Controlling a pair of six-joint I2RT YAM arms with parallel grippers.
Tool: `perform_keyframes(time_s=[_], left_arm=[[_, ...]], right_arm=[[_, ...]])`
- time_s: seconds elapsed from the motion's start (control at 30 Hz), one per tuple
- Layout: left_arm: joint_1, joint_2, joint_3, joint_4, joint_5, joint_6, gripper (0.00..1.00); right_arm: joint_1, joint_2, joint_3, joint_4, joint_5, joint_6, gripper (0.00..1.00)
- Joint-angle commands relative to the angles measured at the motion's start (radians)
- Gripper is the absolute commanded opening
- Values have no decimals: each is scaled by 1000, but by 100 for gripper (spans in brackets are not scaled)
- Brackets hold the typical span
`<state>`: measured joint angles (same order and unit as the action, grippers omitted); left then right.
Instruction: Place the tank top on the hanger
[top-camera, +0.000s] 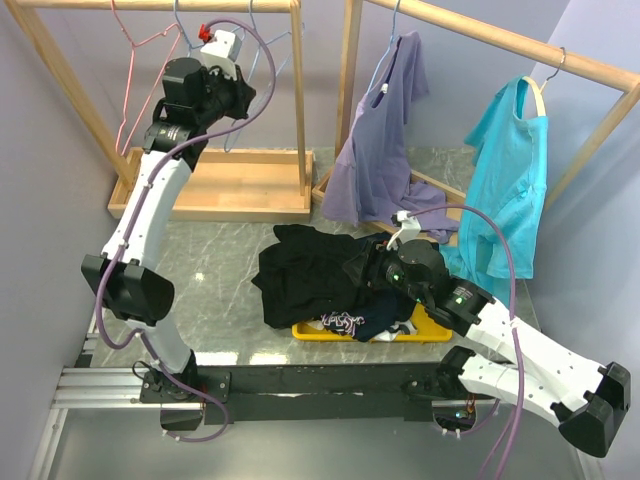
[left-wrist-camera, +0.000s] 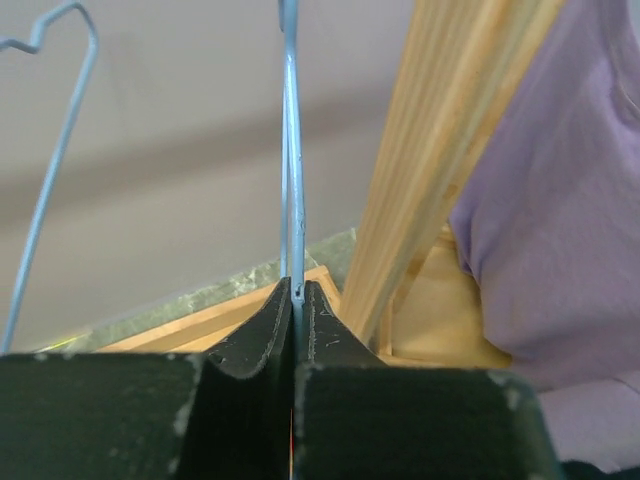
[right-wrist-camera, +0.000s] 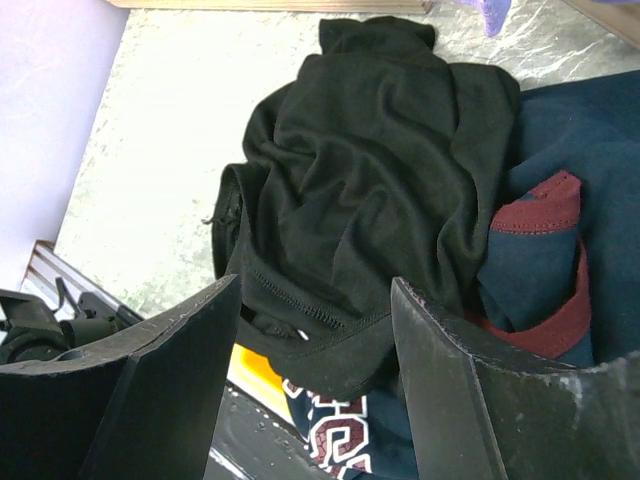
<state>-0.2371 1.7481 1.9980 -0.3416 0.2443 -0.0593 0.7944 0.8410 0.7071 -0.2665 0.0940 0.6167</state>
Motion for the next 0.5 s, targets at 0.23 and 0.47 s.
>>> perform_keyframes(time_s=[0.23,0.47], left_arm=[[-28,-87,4,171,-115,-5,1],[-31,-163,-82,164,-125,-22,1]], right_arm=[[20,17,72,6,41,-29,70],[32,30,71,10,47,-29,70]])
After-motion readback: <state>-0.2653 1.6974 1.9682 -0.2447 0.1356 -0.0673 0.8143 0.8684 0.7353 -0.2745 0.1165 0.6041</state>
